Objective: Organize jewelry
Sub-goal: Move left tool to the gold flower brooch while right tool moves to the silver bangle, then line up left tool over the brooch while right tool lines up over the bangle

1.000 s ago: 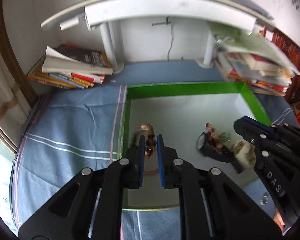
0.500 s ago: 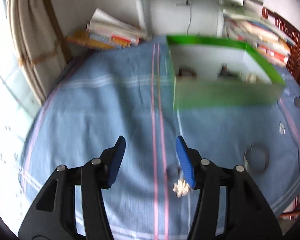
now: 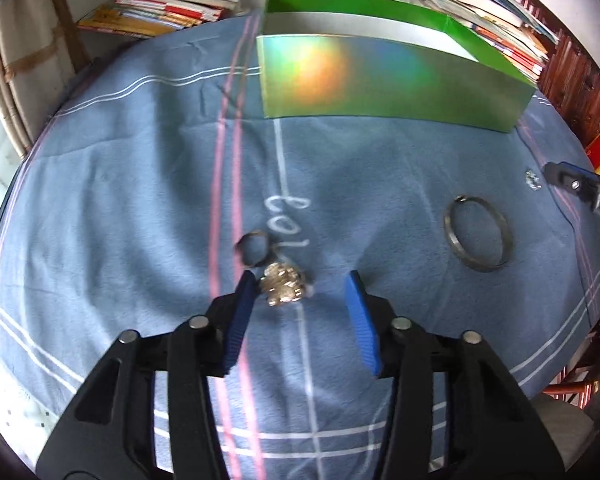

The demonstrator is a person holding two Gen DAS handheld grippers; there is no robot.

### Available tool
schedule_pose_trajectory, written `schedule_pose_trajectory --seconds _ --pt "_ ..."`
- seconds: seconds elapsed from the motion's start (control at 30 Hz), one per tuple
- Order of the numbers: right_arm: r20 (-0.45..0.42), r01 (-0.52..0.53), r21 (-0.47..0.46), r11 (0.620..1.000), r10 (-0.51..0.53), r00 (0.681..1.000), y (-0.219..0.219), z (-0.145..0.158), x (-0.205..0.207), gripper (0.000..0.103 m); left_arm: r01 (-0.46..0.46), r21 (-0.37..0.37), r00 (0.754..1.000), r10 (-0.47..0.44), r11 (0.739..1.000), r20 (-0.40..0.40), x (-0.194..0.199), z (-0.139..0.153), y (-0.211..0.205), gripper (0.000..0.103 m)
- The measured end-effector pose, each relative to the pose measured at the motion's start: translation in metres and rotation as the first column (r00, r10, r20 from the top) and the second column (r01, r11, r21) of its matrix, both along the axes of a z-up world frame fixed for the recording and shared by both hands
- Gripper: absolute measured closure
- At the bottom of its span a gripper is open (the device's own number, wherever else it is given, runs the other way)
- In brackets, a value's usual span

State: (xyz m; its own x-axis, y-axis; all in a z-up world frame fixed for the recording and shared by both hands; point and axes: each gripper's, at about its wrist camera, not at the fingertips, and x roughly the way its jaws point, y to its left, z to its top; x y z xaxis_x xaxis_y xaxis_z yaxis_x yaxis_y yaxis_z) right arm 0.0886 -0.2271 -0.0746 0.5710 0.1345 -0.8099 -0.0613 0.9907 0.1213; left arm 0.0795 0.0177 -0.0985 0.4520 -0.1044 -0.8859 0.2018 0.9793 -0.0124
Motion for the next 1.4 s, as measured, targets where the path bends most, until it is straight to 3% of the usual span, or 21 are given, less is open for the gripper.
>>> schedule_pose_trajectory --seconds 0.1,0.3,0.37,0.4,0.5,0.9,1.03,1.1,1.23,1.4 --pt "-0.017 -0.072 0.006 0.997 0.072 0.997 0.023 -0.006 0.001 0.049 0.046 -0.054 0.999 -0.047 0.997 -0.011 0.005 0.003 -0.014 0.068" --pt "-0.019 -0.157 -0.065 0.985 0.156 0.988 0.068 -0.014 -0.003 0.051 0.054 0.001 0.999 -0.054 0.999 0.004 0.006 0.0 -0.03 0.068" --pt "-0.023 -0.173 -0.09 0.981 0.172 0.985 0.076 -0.016 -0.006 0.073 0.043 -0.004 0.999 -0.043 0.999 0.003 0.004 0.002 -0.025 0.062" --pt "-0.038 -0.178 -0.099 0.979 0.175 0.984 0.078 -0.019 -0.006 0.078 0.035 -0.004 0.999 -0.035 0.999 0.004 0.002 0.003 -0.022 0.06" --pt "-0.041 -0.16 -0.091 0.983 0.157 0.987 0.074 -0.023 -0.004 0.084 0.022 -0.002 1.0 -0.022 1.0 -0.001 -0.003 0.004 -0.013 0.06" --pt "-0.033 -0.024 -0.115 0.993 0.02 0.999 0.044 -0.024 0.004 0.085 0.01 0.021 1.0 -0.011 1.0 0.016 -0.002 0.001 -0.017 0.06" --pt "-0.029 -0.035 -0.104 0.994 0.032 0.999 0.04 -0.02 0.001 0.082 0.013 0.024 1.0 -0.014 1.0 0.021 -0.002 0.0 -0.021 0.06" --pt "-0.028 -0.044 -0.078 0.996 0.042 0.999 0.038 -0.016 0.0 0.075 0.014 0.026 1.0 -0.015 1.0 0.023 -0.002 0.0 -0.022 0.06" --pt "-0.01 -0.07 -0.06 0.996 0.069 0.998 0.042 -0.008 -0.004 0.05 0.015 0.027 1.0 -0.015 1.0 0.024 -0.003 0.0 -0.021 0.059" --pt "-0.013 -0.112 -0.071 0.991 0.111 0.994 0.054 -0.008 -0.006 0.046 0.009 0.027 1.0 -0.01 1.0 0.028 -0.003 -0.001 -0.02 0.055"
